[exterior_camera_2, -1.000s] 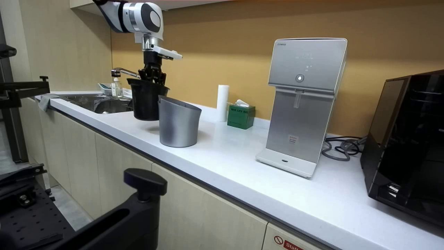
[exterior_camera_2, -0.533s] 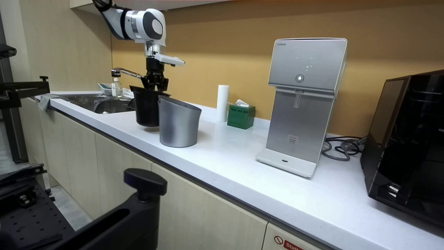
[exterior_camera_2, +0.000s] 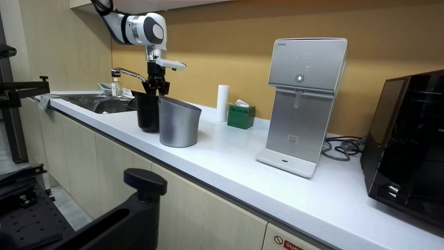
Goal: Take the black thing out of the metal can
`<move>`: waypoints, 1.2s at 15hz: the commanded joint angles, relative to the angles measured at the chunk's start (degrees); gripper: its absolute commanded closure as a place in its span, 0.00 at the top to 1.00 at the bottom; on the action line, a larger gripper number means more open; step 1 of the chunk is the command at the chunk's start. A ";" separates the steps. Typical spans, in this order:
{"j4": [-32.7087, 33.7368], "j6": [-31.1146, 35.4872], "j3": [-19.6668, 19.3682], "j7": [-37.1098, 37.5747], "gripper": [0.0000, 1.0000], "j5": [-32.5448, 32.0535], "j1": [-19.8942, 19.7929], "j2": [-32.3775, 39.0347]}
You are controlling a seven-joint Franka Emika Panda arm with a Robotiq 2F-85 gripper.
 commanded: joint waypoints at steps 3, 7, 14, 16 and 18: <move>-0.59 0.84 -0.21 2.50 0.08 -1.87 0.22 -0.22; -0.16 -0.40 -0.14 2.52 0.63 -2.51 0.42 0.05; 0.99 -4.72 0.44 2.73 1.00 -3.29 1.37 -3.18; 2.12 -8.38 0.60 3.13 1.00 -2.62 1.64 -4.87; 3.56 -12.80 0.75 3.28 1.00 -1.26 1.60 -6.57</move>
